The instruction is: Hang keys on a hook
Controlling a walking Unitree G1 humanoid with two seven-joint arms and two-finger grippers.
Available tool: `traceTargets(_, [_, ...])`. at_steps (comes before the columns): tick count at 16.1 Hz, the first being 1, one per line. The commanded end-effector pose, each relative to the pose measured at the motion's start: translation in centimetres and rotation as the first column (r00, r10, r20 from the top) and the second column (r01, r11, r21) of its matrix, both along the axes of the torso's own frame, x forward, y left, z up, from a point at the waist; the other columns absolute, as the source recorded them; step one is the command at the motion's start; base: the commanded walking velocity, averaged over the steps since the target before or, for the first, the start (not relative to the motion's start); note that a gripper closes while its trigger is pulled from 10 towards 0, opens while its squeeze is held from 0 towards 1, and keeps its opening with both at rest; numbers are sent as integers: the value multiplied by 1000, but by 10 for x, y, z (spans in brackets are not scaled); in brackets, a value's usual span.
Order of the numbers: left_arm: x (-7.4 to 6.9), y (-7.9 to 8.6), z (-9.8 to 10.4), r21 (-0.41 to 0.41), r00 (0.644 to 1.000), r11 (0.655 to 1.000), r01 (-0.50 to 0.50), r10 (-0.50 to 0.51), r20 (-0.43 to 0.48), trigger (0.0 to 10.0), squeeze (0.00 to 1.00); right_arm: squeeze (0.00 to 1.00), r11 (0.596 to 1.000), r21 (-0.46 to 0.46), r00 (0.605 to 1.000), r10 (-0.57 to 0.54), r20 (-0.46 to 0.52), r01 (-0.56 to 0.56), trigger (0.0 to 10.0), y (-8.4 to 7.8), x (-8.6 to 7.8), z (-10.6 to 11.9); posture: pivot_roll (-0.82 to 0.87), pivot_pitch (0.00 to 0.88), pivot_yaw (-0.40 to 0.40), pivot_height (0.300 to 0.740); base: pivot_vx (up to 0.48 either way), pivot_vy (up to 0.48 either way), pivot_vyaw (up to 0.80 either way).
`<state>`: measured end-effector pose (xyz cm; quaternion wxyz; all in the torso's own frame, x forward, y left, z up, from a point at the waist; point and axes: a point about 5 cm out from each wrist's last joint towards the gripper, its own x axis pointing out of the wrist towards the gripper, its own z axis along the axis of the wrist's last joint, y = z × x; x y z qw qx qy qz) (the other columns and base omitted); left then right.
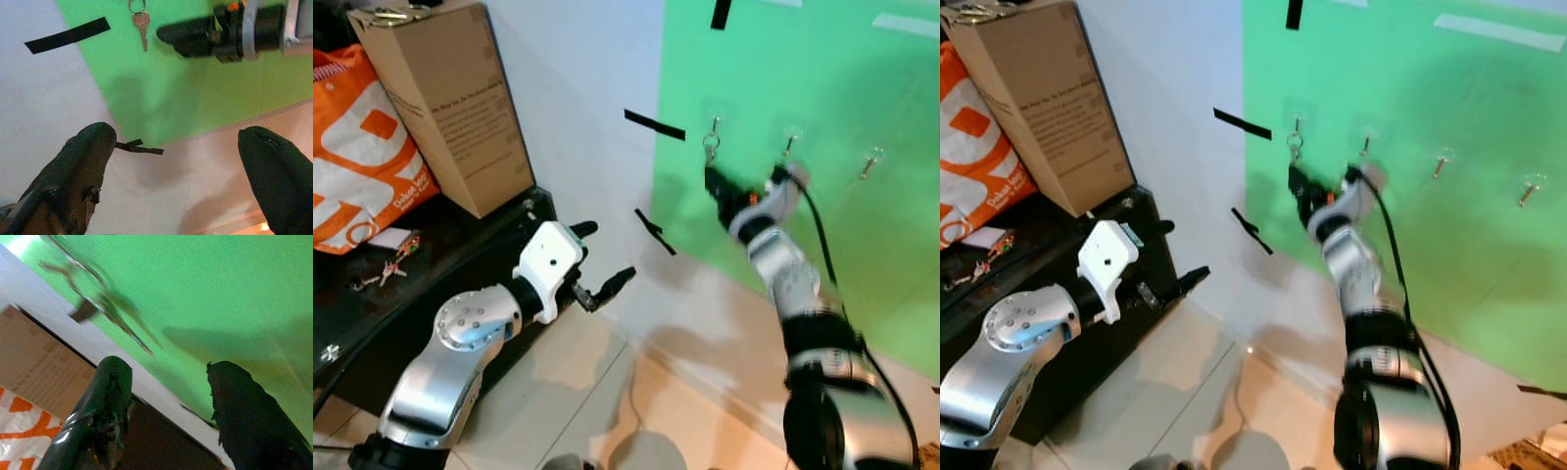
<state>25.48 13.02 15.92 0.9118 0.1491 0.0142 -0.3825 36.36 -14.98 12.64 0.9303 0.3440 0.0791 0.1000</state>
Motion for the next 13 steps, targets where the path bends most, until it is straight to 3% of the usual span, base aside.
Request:
traceTargets(1, [2, -1, 0, 7, 1000, 1000, 0, 0, 6, 10000, 341, 1000, 1000, -22, 1000, 5, 8, -4, 10000, 3, -1, 4, 70, 0, 55, 740, 0, 0, 0])
traceTargets(3, [2, -3, -4, -24, 1000, 1000, -19, 19, -11, 10000, 341, 1000, 998, -60, 1000, 6, -2, -6, 10000, 1, -12, -4, 60, 0, 50, 740, 0, 0, 0])
traceTargets(4, [0, -4, -11, -70, 998, 996, -54, 51, -43, 10000, 337, 1000, 973, -225, 998, 47, -42, -55, 10000, -2, -31, -16, 45, 0, 39, 740, 0, 0, 0])
traceTargets(6, [-3, -4, -16, -99, 995, 992, -79, 73, -63, 10000, 341, 1000, 925, -360, 993, 107, -59, -121, 10000, -2, -53, -23, 37, 0, 30, 740, 0, 0, 0])
traceTargets(8, [-7, -3, -19, -123, 992, 985, -119, 112, -62, 10000, 329, 1000, 891, -432, 990, 137, -33, -138, 10000, -3, -80, -19, 20, 0, 21, 740, 0, 0, 0])
traceTargets(10, [-10, 1, -22, -157, 977, 965, -212, 205, -58, 10000, 318, 1000, 875, -478, 996, 93, 15, -74, 10000, -8, -100, -10, 7, 0, 23, 740, 0, 0, 400])
traceTargets(12, [-16, 17, -30, -125, 938, 930, -346, 342, -54, 10000, 314, 1000, 827, -559, 994, 100, 44, -58, 10000, -6, -112, -9, 5, 0, 9, 740, 0, 0, 800])
traceTargets(13, [-17, 21, -31, -113, 929, 923, -369, 366, -50, 10000, 314, 1000, 828, -558, 994, 103, 43, -61, 10000, -4, -114, -9, 5, 0, 0, 740, 0, 0, 800])
